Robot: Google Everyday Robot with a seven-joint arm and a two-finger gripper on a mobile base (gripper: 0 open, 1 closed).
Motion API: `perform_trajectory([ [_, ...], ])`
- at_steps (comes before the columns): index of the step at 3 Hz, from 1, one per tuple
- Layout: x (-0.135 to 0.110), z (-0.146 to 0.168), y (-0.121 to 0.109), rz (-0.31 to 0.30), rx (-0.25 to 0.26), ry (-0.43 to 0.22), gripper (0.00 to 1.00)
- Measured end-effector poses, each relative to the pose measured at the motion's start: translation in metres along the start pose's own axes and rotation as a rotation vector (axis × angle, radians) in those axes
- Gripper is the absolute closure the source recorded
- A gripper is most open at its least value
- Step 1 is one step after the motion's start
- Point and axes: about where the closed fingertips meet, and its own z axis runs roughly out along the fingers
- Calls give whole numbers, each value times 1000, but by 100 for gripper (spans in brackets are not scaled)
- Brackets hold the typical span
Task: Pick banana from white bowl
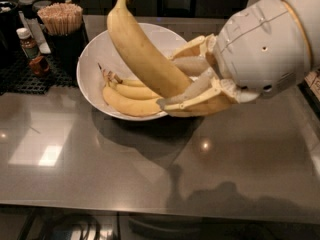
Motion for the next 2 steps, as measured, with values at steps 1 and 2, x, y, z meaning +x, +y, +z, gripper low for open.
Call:
perform_trajectory([
  [1, 3, -13, 37, -70, -49, 96, 100],
  [2, 3, -13, 37, -70, -49, 96, 100],
])
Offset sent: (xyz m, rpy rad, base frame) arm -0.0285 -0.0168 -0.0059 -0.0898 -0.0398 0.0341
